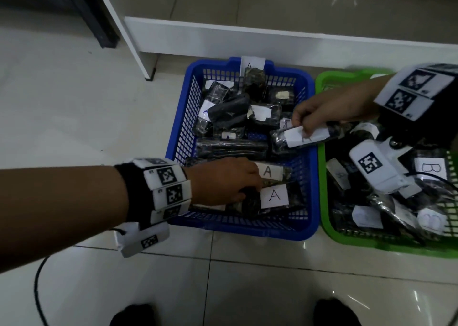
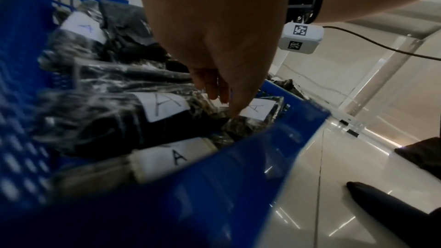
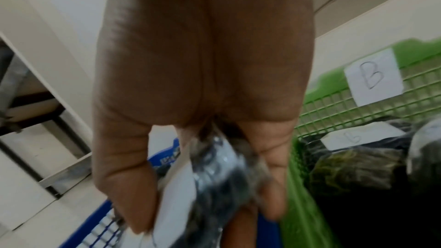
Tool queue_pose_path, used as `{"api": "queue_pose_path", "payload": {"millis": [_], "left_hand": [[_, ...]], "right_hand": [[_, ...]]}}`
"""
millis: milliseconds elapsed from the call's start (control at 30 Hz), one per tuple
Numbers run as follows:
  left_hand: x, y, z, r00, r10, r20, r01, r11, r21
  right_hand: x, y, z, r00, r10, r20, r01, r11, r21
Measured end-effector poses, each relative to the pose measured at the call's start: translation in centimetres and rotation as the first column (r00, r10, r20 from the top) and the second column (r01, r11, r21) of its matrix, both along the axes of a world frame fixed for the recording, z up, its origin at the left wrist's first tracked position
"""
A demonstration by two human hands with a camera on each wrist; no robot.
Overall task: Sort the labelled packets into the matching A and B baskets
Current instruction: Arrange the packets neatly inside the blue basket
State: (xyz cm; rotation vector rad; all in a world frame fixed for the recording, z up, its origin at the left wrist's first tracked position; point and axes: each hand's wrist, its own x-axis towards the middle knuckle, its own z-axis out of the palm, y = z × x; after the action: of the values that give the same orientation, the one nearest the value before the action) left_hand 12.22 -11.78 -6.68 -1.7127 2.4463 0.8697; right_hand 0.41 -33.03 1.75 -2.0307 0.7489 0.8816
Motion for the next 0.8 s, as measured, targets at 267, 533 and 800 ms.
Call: {"api": "queue_pose_path", "payload": {"millis": [267, 533, 800], "left_hand": [[4.7, 1.9, 1.0, 0.955, 0.12, 0.27, -0.096, 0.99, -0.101], [5.4, 2.3, 0.1, 0.933, 0.071, 0.353, -0.07, 0.997, -0.017], [4.4, 2.8, 0.0, 0.908, -0.002, 0.42, 0.015, 1.0, -0.027]], "right_hand": [[1.3, 6.1, -1.7, 0.766, 0.572, -0.294, -0.595, 0.803, 0.012], [0.8, 8.4, -3.6, 0.772, 0.573, -0.275, -0.59, 0.807, 0.022], [1.0, 7.8, -2.9, 0.858, 0.435, -0.273, -0.418, 0.9, 0.122]]}}
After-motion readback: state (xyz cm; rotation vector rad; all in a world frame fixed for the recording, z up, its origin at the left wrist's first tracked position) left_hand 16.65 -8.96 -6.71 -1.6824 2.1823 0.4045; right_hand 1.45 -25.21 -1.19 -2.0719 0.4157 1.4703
